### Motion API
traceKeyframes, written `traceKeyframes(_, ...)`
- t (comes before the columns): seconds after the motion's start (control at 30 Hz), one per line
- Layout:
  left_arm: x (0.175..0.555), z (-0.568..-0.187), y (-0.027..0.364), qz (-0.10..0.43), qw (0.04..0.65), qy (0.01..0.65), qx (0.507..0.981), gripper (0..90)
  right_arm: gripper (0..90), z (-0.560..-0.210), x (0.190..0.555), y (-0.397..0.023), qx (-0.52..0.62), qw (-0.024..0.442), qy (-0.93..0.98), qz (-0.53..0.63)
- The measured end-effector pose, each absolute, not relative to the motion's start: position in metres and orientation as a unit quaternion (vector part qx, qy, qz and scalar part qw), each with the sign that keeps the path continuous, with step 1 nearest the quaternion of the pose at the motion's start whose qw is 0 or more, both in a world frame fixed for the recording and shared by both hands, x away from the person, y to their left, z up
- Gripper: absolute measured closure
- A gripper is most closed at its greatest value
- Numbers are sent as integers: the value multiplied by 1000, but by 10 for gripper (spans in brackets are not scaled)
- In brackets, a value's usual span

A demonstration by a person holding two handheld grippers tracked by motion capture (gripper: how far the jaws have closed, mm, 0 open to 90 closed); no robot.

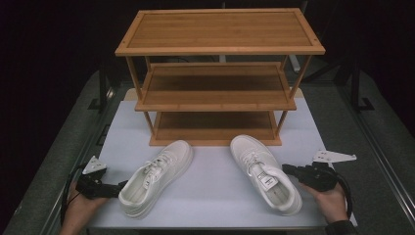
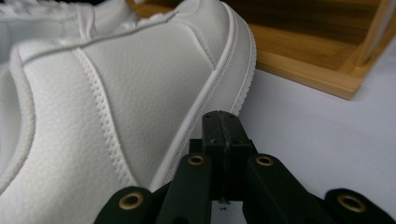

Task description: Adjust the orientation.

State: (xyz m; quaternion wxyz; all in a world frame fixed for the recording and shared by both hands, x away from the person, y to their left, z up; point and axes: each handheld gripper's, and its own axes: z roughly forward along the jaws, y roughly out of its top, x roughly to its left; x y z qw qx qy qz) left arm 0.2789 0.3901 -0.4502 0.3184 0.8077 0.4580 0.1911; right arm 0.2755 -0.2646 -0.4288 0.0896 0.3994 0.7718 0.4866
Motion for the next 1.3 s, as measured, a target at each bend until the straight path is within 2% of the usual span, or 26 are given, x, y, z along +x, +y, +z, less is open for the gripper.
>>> traceKeyframes(0.23,279,-450,390,191,318,458,808,0,900,-436,279,-267,408,103,783,458)
traceKeyframes(0.33,279,-450,390,191,319,458,808,0,900,-439,281,-271,412,89,775,471)
traceKeyframes(0.6,279,-450,390,191,319,458,808,0,899,-435,279,-272,414,98,770,475)
traceKeyframes(0.9,279,-450,390,191,318,457,809,0,694,-418,271,-279,421,115,756,488)
traceKeyframes(1.13,279,-450,390,191,319,458,808,0,623,-403,259,-282,413,123,750,502)
traceKeyframes(1.3,279,-450,390,191,319,458,808,0,603,-394,251,-276,399,120,748,516)
